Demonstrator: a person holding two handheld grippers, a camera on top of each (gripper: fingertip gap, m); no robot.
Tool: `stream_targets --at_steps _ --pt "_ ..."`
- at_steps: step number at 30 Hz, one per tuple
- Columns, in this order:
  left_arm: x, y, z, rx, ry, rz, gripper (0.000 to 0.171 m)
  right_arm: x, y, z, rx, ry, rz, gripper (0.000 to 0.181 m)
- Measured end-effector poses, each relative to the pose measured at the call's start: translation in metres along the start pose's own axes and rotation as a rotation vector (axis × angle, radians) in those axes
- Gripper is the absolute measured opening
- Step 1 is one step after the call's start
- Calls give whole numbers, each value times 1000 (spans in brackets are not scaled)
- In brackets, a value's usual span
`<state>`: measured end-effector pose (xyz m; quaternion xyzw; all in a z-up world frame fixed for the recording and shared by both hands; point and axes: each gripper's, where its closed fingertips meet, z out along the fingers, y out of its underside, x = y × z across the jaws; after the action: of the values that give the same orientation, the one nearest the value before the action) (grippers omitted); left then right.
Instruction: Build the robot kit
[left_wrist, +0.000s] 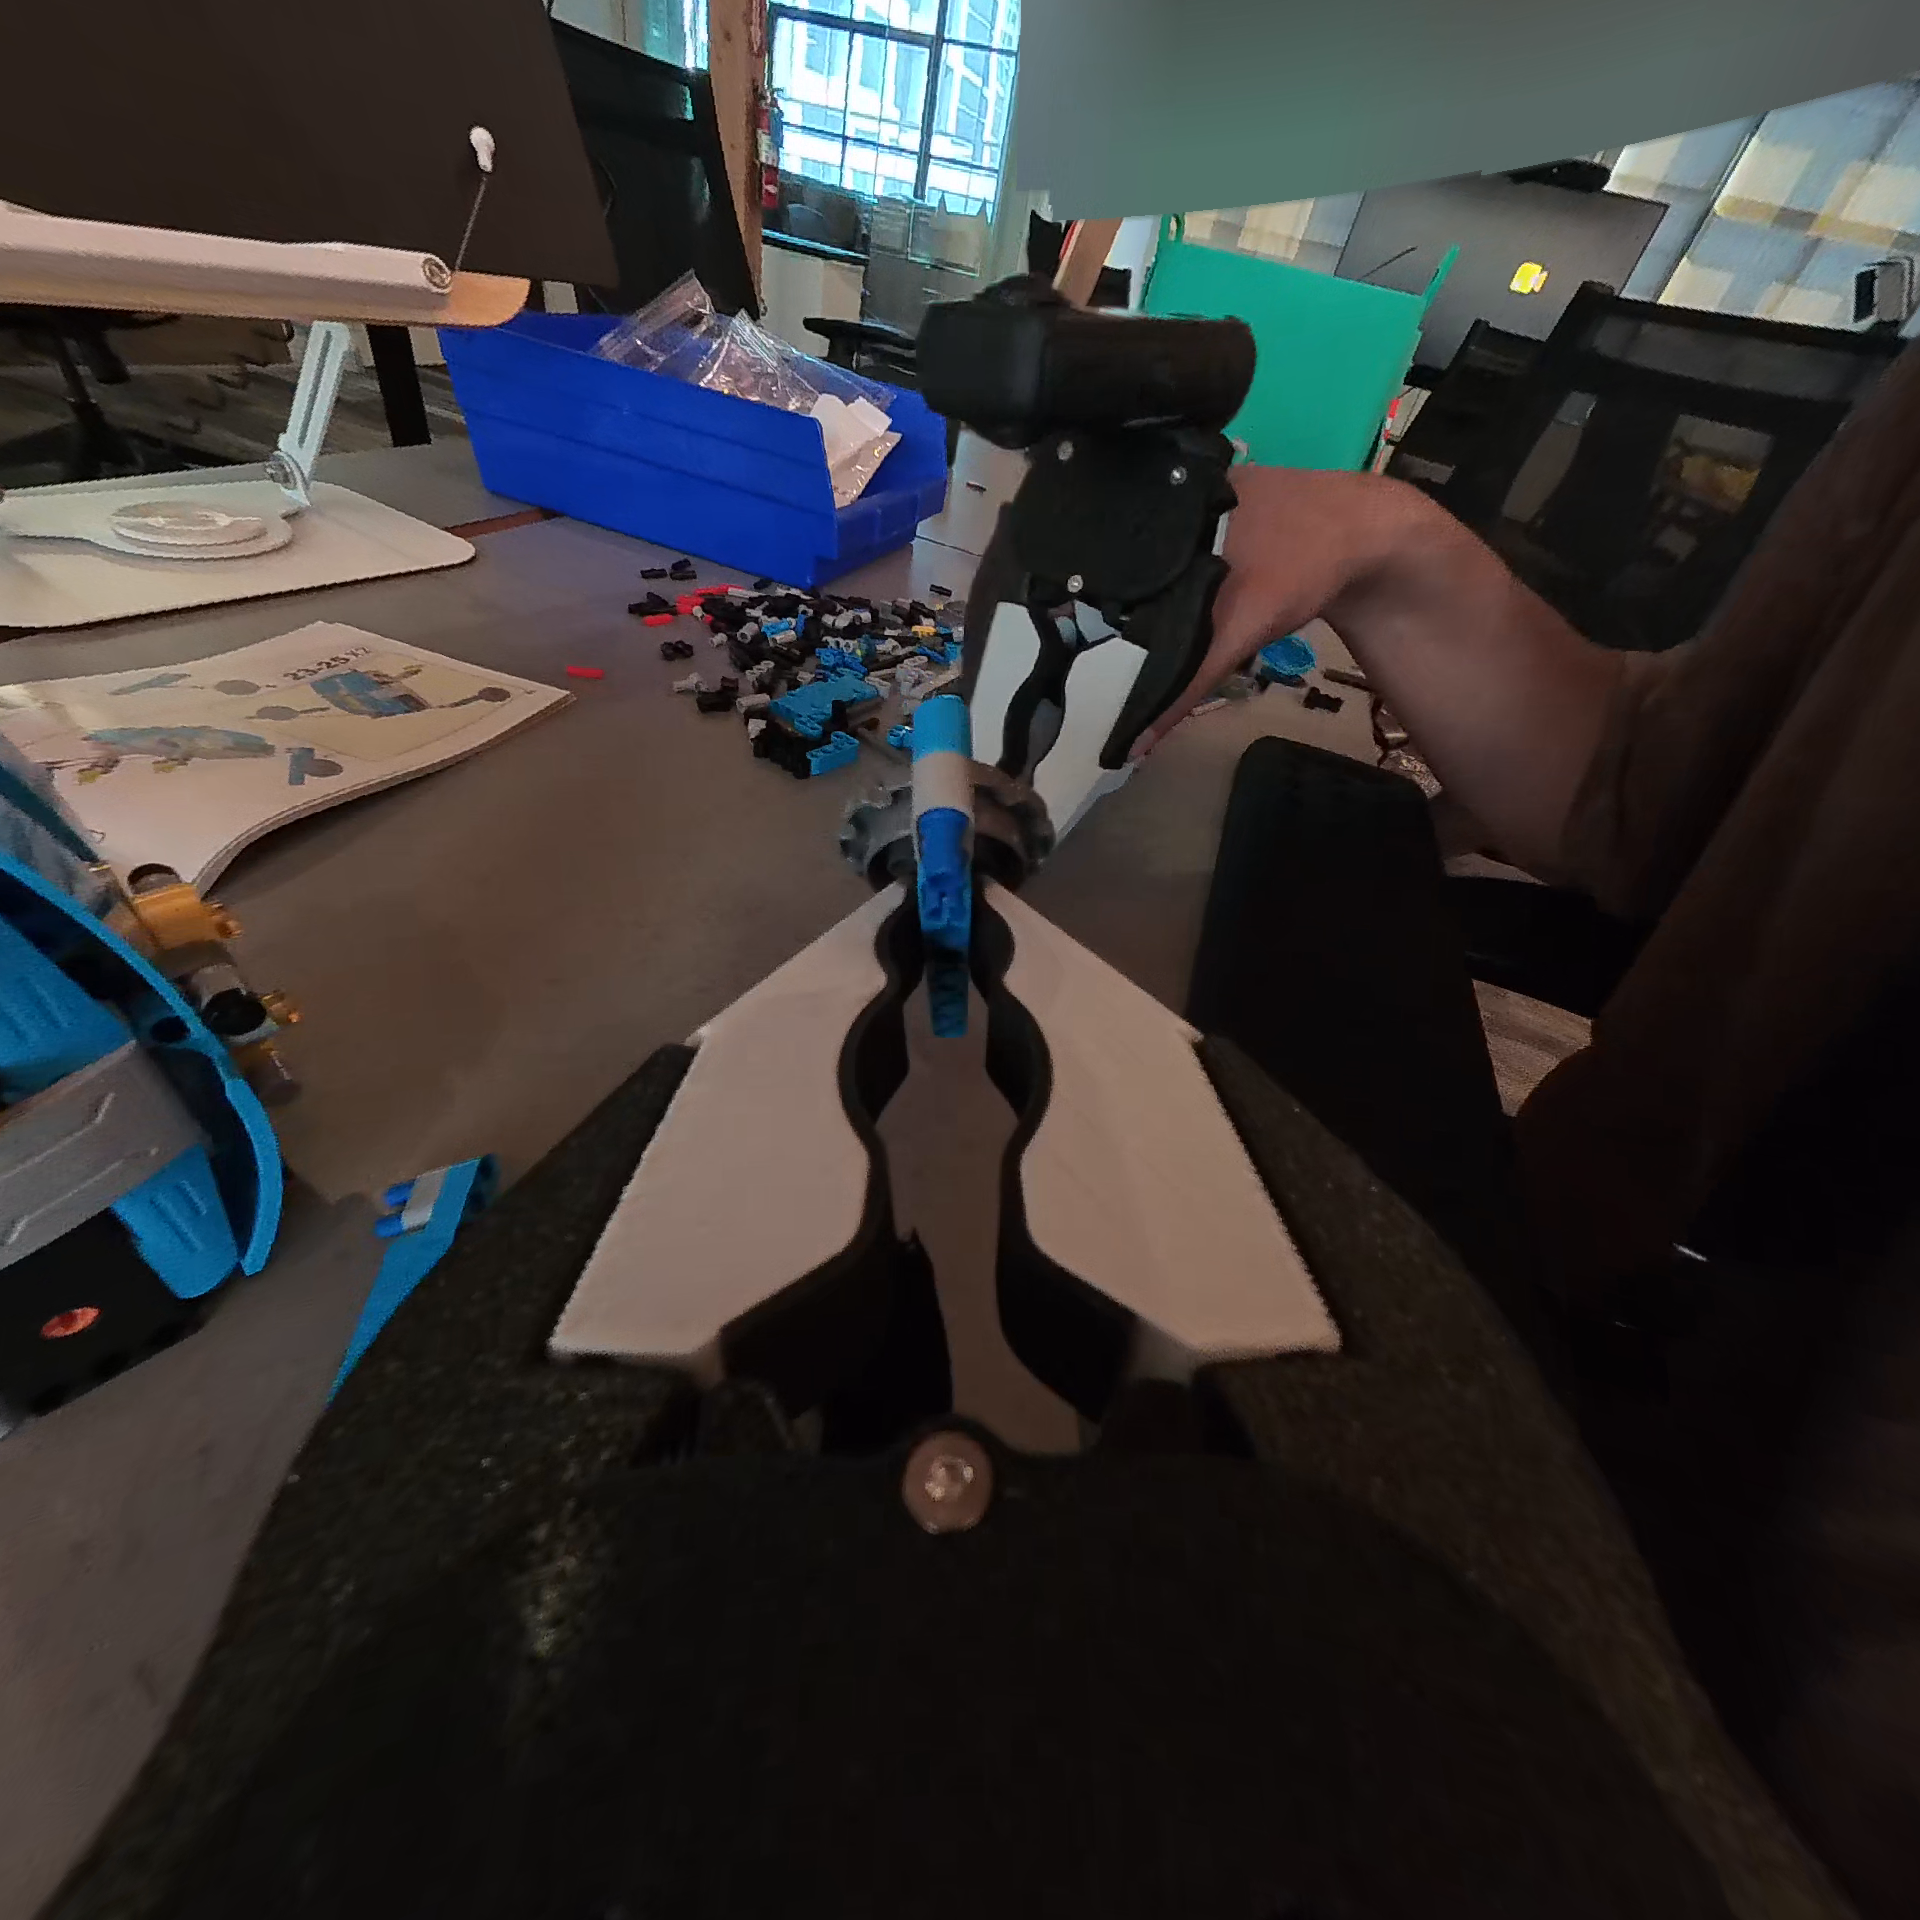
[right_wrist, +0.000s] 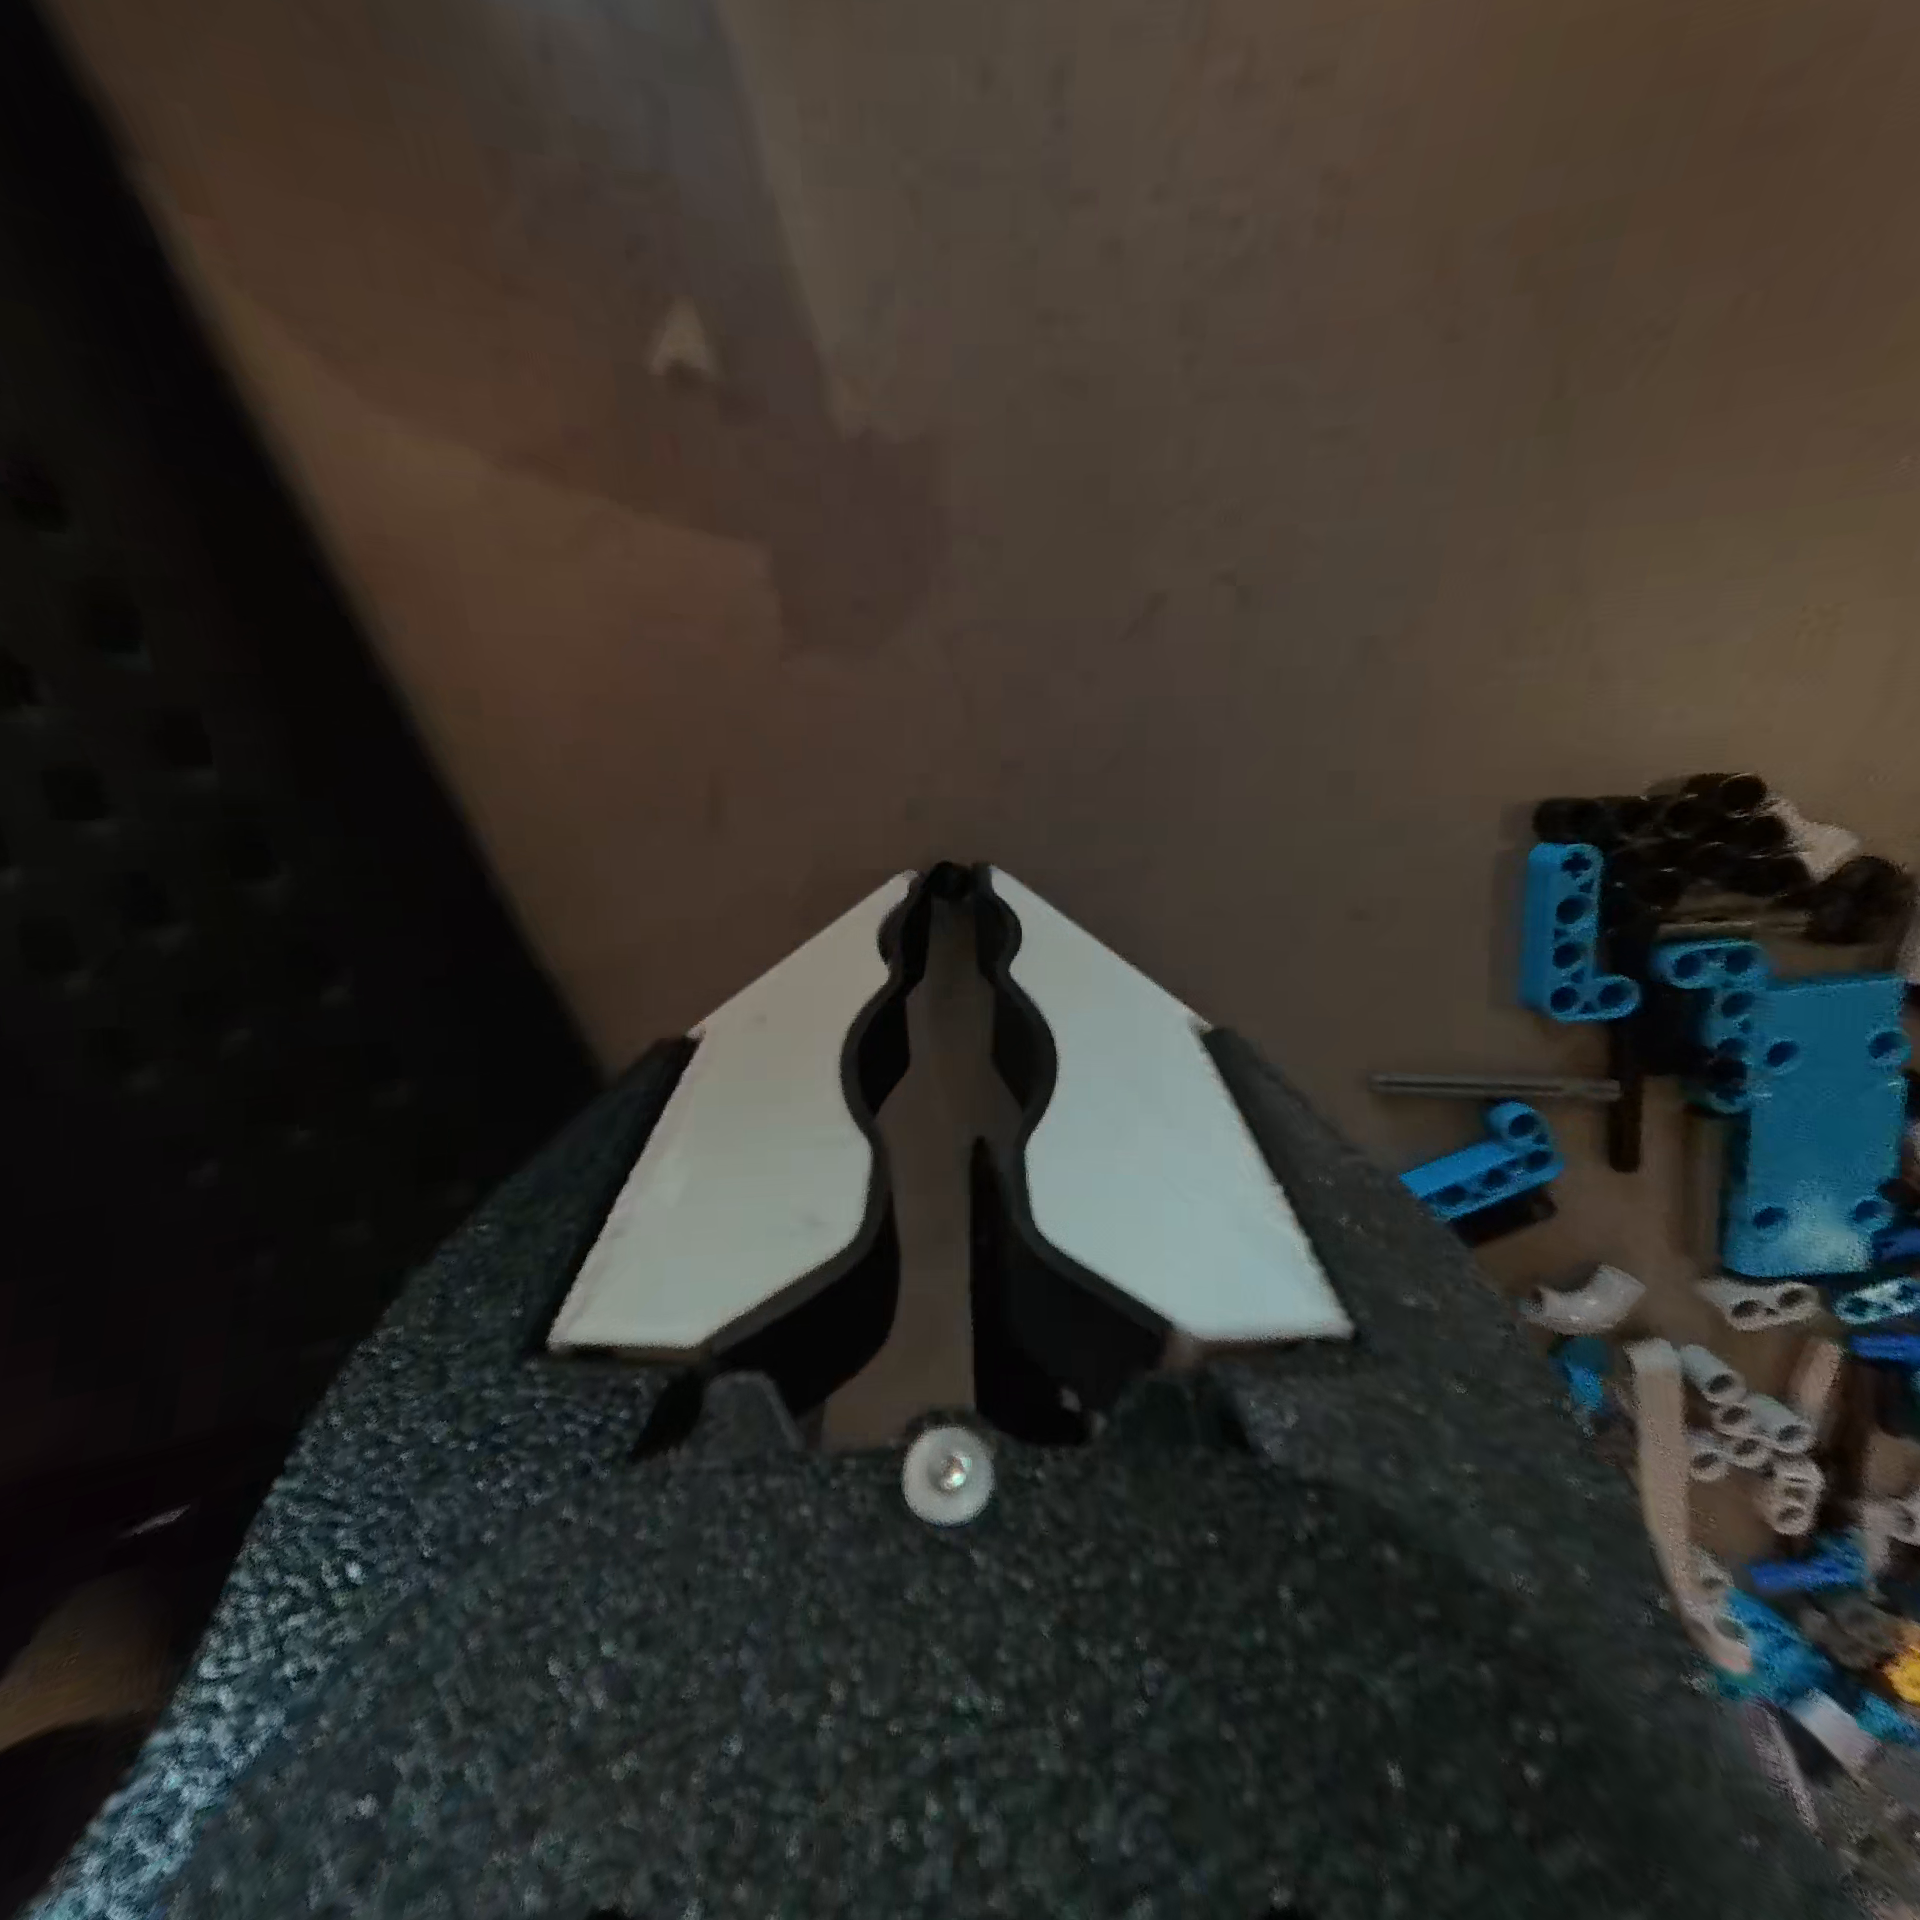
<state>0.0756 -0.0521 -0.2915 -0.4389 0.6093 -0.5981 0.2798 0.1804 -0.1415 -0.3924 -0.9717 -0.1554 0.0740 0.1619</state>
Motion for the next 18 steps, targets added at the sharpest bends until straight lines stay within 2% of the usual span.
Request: stream_targets --at_steps 4,6,13,16,18 --pt "-2 -3 -2 19 0 -20 7 1 -1 1 -36 -31 -10 8" --pt "-5 -4 -3 30 -1 -44 7 -1 -1 0 -29 -30 -14 17" --pt "-11 -5 -6 45 -5 -102 7 -1 -5 -9 71 60 -25 22" --pt "-2 -2 -4 20 13 -46 7 -9 -7 -13 116 95 -43 23" --pt "17 5 1 -37 47 85 7 -15 -12 -17 164 103 -42 23"
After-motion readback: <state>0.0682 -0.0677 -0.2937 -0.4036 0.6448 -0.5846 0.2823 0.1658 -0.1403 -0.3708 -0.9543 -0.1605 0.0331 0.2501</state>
